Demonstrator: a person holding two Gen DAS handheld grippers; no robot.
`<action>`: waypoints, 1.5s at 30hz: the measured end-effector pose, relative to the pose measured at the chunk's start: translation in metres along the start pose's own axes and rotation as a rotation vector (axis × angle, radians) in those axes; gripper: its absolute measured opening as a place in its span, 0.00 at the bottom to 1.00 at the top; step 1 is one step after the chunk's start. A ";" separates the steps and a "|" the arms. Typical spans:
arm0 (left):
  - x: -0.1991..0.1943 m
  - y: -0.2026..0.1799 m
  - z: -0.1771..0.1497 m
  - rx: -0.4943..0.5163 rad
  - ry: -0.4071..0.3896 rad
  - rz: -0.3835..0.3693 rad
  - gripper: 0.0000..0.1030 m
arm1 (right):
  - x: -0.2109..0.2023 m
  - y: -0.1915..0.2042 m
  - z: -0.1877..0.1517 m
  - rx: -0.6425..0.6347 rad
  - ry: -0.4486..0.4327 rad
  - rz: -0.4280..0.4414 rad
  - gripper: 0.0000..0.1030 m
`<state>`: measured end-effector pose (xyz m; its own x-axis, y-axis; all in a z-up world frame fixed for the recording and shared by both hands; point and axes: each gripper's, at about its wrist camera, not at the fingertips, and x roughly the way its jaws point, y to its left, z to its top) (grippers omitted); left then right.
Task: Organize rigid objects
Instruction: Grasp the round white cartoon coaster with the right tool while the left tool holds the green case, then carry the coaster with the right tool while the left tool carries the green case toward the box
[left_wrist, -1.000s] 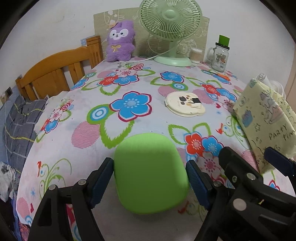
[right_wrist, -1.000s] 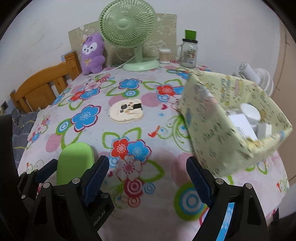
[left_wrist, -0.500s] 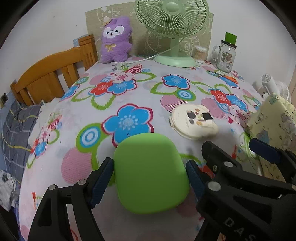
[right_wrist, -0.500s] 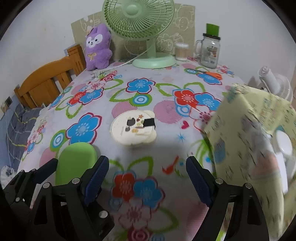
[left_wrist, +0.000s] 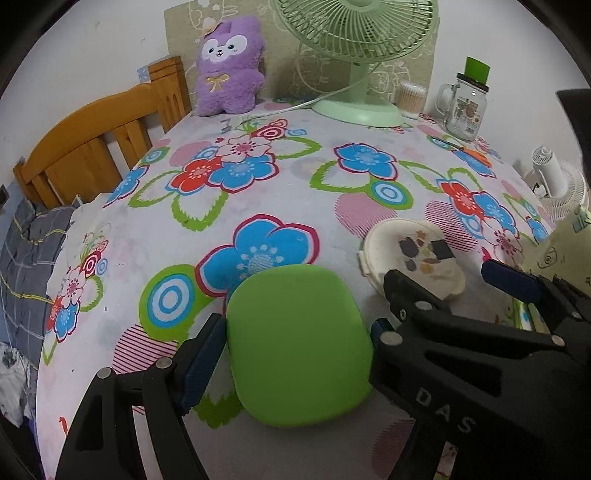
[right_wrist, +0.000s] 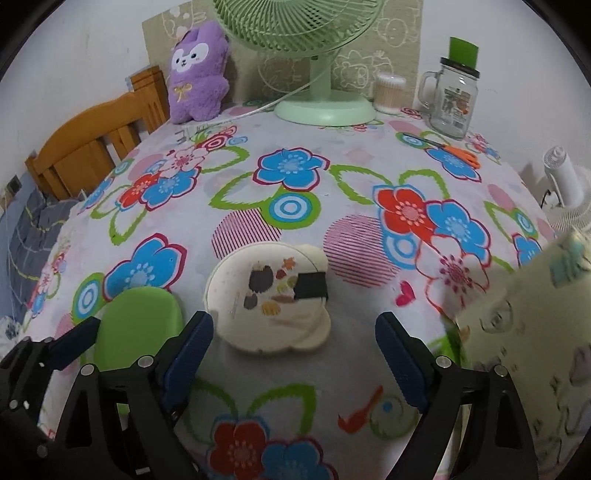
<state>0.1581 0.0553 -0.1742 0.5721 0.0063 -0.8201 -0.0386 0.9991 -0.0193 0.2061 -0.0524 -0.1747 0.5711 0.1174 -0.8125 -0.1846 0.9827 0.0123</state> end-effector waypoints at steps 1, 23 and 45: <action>0.002 0.002 0.001 -0.005 0.006 -0.003 0.79 | 0.002 0.001 0.002 -0.003 -0.003 -0.003 0.92; -0.007 0.006 -0.002 -0.014 -0.013 -0.012 0.79 | 0.006 0.008 0.005 -0.025 0.001 0.006 0.77; -0.073 -0.012 -0.024 0.004 -0.107 -0.031 0.79 | -0.075 0.002 -0.019 -0.030 -0.093 0.003 0.77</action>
<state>0.0972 0.0415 -0.1273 0.6574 -0.0204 -0.7532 -0.0166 0.9990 -0.0415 0.1480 -0.0616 -0.1246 0.6423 0.1348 -0.7545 -0.2098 0.9777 -0.0039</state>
